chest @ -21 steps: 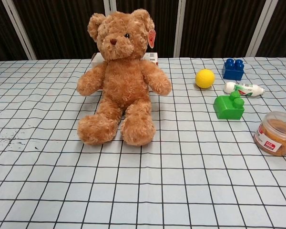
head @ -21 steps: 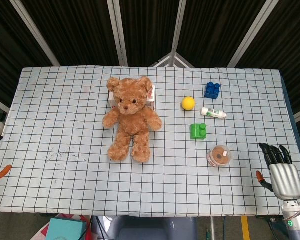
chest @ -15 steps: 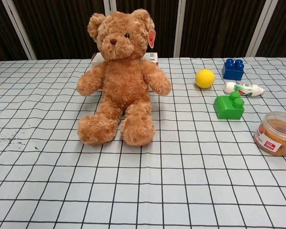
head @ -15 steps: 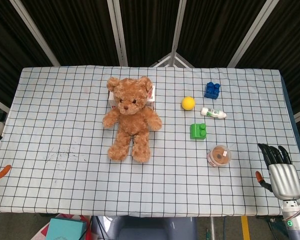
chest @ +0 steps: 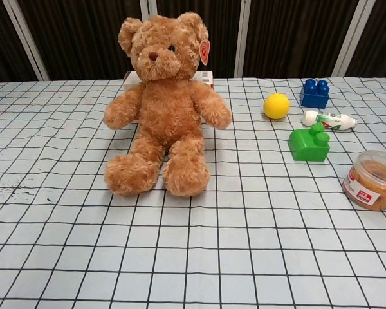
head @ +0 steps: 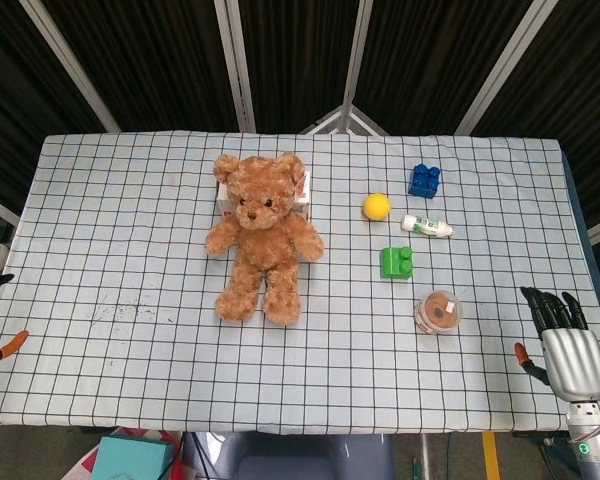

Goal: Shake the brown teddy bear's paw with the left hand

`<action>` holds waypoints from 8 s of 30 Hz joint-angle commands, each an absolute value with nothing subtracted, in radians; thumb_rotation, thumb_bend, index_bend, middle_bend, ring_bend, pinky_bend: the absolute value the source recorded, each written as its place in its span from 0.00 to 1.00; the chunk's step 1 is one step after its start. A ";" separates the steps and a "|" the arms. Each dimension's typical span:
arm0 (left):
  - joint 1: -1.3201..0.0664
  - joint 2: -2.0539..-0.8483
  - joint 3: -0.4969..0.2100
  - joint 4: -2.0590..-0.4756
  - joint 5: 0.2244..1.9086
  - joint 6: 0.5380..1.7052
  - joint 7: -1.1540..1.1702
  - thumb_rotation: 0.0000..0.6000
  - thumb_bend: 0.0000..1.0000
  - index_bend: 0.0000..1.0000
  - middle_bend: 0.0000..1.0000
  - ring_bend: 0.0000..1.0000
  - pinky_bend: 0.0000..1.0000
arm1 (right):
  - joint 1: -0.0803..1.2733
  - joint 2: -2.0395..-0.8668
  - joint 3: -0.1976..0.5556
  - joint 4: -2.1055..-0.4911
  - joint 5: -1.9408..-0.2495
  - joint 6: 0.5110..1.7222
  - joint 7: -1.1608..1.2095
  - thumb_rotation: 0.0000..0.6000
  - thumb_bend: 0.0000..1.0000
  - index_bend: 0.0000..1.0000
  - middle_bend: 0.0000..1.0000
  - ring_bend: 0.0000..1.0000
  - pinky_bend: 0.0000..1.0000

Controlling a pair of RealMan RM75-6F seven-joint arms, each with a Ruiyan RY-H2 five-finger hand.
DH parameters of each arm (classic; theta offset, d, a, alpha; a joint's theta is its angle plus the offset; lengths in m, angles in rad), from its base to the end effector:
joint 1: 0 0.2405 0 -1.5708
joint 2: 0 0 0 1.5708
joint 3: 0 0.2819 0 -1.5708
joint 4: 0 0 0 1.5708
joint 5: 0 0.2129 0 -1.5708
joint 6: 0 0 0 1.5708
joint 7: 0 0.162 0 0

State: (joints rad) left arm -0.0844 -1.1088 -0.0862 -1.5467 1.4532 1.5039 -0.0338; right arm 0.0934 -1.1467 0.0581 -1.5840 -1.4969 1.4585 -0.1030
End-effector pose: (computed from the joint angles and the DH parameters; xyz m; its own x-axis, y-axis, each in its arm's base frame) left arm -0.3507 0.2094 0.1903 0.4265 -0.0599 0.9025 0.9044 0.0421 -0.4246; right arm -0.3384 -0.2062 0.1583 0.4870 -0.0157 0.8733 -0.8734 -0.0145 0.4868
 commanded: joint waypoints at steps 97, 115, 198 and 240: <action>-0.771 -1.814 -0.405 -0.931 1.046 0.631 -1.079 1.00 0.47 0.32 0.36 0.12 0.27 | 0.140 -1.154 0.058 -1.523 -1.407 1.314 -0.003 1.00 0.37 0.05 0.14 0.13 0.07; -0.767 -1.827 -0.469 -0.957 0.928 0.638 -0.902 1.00 0.61 0.47 0.54 0.22 0.34 | 0.140 -1.147 0.054 -1.526 -1.408 1.308 0.013 1.00 0.37 0.05 0.14 0.13 0.07; -0.762 -1.862 -0.562 -1.064 0.847 0.789 -0.535 1.00 0.64 0.46 0.52 0.20 0.34 | 0.149 -1.146 0.049 -1.532 -1.403 1.290 0.009 1.00 0.37 0.05 0.14 0.13 0.07; -0.700 -1.823 -0.511 -1.054 1.022 0.773 -0.679 1.00 0.16 0.00 0.03 0.00 0.20 | 0.153 -1.153 0.048 -1.520 -1.402 1.282 0.012 1.00 0.37 0.05 0.14 0.13 0.07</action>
